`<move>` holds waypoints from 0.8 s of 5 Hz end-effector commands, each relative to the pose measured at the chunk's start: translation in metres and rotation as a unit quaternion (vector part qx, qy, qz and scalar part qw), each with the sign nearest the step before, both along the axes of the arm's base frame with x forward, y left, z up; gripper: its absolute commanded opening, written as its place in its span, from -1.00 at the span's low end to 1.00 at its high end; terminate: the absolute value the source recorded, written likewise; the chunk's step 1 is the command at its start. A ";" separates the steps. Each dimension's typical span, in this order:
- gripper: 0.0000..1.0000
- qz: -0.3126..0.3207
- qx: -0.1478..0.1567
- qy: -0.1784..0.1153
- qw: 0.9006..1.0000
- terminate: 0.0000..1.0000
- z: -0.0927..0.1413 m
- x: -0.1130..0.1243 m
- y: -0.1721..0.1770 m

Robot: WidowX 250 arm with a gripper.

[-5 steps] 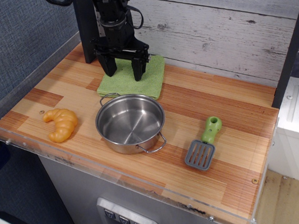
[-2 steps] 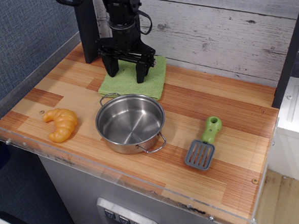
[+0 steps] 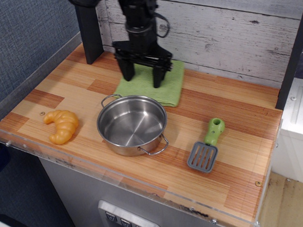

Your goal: Move the towel to the top right corner of the table

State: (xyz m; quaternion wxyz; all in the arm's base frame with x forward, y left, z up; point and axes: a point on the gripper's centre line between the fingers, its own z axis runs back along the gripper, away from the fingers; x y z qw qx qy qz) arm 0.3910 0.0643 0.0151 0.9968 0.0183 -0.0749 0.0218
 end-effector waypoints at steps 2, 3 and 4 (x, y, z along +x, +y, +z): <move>1.00 -0.083 -0.020 -0.029 0.996 -1.00 0.011 0.013 -0.090; 1.00 -0.123 -0.022 -0.024 0.992 -1.00 0.006 0.016 -0.119; 1.00 -0.144 -0.025 -0.031 0.989 -1.00 0.009 0.020 -0.137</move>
